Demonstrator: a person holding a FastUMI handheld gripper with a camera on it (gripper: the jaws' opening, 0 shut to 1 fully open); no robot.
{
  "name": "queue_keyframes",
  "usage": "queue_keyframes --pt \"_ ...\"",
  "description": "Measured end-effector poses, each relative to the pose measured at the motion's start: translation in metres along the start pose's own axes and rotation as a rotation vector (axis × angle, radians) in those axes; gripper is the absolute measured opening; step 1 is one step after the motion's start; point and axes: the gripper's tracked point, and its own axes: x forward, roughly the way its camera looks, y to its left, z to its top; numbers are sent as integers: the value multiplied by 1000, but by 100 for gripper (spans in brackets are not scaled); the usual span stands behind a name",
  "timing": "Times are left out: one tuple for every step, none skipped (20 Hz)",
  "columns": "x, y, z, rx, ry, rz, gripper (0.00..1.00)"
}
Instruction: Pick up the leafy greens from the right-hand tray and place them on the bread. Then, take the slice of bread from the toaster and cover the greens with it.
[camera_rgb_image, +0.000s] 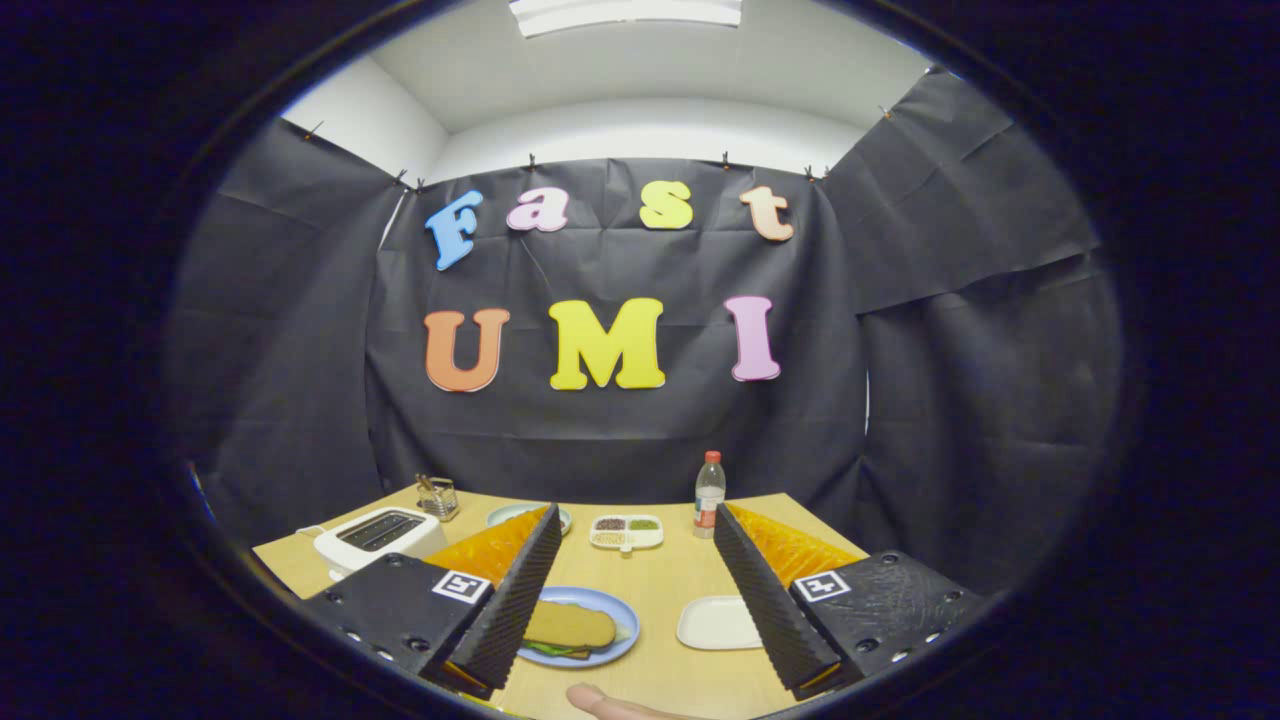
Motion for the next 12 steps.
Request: queue_keyframes --pt "2 -1 0 1 5 6 94" --pt "3 -4 -1 0 11 7 94" --pt "4 -8 -1 1 13 8 94" --pt "6 -12 1 4 9 7 94" --pt "9 -17 1 5 8 2 94" --pt "8 -21 3 6 5 -1 94" --pt "8 -26 5 7 4 -6 94" --pt "6 -29 7 8 3 -15 94" --pt "5 -31 10 8 1 -21 94" --pt "3 -32 13 5 0 -23 94" --pt "0 -31 15 0 -4 -22 94" --pt "-2 -30 19 -7 -10 -21 94"
